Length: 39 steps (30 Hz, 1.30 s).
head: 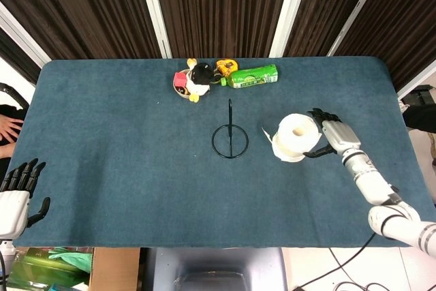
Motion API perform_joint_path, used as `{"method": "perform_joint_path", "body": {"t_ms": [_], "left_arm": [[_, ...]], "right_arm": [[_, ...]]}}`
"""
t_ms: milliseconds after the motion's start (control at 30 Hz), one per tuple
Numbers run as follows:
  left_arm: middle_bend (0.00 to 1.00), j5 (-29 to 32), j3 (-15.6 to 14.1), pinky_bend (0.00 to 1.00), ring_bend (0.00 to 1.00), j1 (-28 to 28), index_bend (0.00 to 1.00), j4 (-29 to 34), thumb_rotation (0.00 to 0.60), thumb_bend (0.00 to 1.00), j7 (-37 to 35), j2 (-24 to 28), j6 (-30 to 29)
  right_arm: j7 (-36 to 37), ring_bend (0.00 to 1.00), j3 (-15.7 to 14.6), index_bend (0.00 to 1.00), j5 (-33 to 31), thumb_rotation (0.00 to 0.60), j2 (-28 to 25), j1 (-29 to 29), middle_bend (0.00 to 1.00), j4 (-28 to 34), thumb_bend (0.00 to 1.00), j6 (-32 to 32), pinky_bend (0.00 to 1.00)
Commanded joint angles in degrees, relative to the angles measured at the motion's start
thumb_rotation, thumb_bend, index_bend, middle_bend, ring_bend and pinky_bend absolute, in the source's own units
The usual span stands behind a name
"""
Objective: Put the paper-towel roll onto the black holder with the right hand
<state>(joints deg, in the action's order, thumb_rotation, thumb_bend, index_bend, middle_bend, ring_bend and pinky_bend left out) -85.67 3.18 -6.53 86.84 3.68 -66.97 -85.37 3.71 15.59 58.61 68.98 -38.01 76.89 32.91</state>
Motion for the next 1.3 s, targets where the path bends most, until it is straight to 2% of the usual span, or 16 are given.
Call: {"method": "perform_joint_path", "body": {"t_ms": [33,333,467,500,567,667,767,833,900,1033,1167,1300], "left_arm": [[0.03,0.03,-0.01,0.11,0.0,-0.02,0.0,0.0,0.6,0.45,0.02,0.0,0.06],[0.03,0.35,0.14,0.11,0.0,-0.16,0.0,0.17,0.6,0.45,0.17,0.0,0.31],[0.03,0.53,0.14,0.11,0.0,-0.13,0.0,0.07,0.6,0.45,-0.06,0.07,0.42],[0.03,0.53,0.13,0.11,0.0,-0.12,0.0,-0.02,0.6,0.45,-0.14,0.05,0.42],[0.03,0.51,0.18,0.11,0.0,-0.16,0.0,0.07,0.6,0.45,-0.19,0.08,0.4],[0.03,0.56,0.2,0.11,0.0,-0.16,0.0,-0.03,0.6,0.45,-0.37,0.09,0.41],[0.03,0.49,0.13,0.11,0.0,-0.14,0.0,-0.08,0.6,0.45,-0.41,0.11,0.41],[0.03,0.4,0.11,0.11,0.0,-0.16,0.0,-0.09,0.6,0.45,-0.4,0.05,0.38],[0.03,0.42,0.17,0.11,0.0,-0.18,0.0,0.07,0.6,0.45,-0.28,0.11,0.32],[0.03,0.17,0.07,0.11,0.0,-0.06,0.0,0.18,0.6,0.45,-0.24,0.12,0.03],[0.03,0.04,0.03,0.11,0.0,-0.02,0.0,0.4,0.6,0.45,-0.03,0.1,-0.1],[0.03,0.09,0.05,0.11,0.0,-0.03,0.0,0.24,0.6,0.45,0.09,-0.06,-0.1]], "right_arm": [[-0.09,0.0,-0.58,0.0,-1.57,0.556,0.56,-1.47,0.0,-1.67,0.11,-1.41,0.0],[1.14,0.0,-1.92,0.0,-5.12,0.555,2.08,-5.39,0.0,-4.98,0.11,-8.18,0.0],[2.39,0.0,-1.96,0.0,-4.86,0.552,2.09,-5.76,0.0,-4.88,0.11,-8.58,0.0],[2.68,0.0,-1.92,0.03,-4.78,0.549,2.16,-5.78,0.04,-4.92,0.11,-8.45,0.0],[3.16,0.03,-1.9,0.18,-4.75,0.547,2.42,-5.83,0.17,-5.28,0.12,-7.92,0.02],[3.42,0.26,-2.07,0.49,-5.12,0.566,2.93,-5.99,0.38,-5.84,0.18,-7.18,0.21],[3.1,0.37,-2.56,0.61,-5.92,0.599,3.33,-6.31,0.47,-6.42,0.24,-6.74,0.29],[2.99,0.44,-2.62,0.68,-6.38,0.6,3.51,-6.4,0.54,-6.54,0.29,-6.05,0.34],[3.4,0.49,-2.16,0.73,-6.5,0.6,3.37,-6.07,0.58,-5.9,0.3,-4.4,0.37],[6.01,0.53,0.28,0.78,-3.32,0.6,1.97,-3.41,0.62,-1.69,0.31,3.47,0.39],[12.07,0.53,3.7,0.78,2.87,0.6,-2.68,0.58,0.62,6.08,0.31,12.29,0.39],[19.92,0.53,7.27,0.78,6.95,0.6,-9.55,3.39,0.62,14.82,0.31,15.99,0.39]]}}
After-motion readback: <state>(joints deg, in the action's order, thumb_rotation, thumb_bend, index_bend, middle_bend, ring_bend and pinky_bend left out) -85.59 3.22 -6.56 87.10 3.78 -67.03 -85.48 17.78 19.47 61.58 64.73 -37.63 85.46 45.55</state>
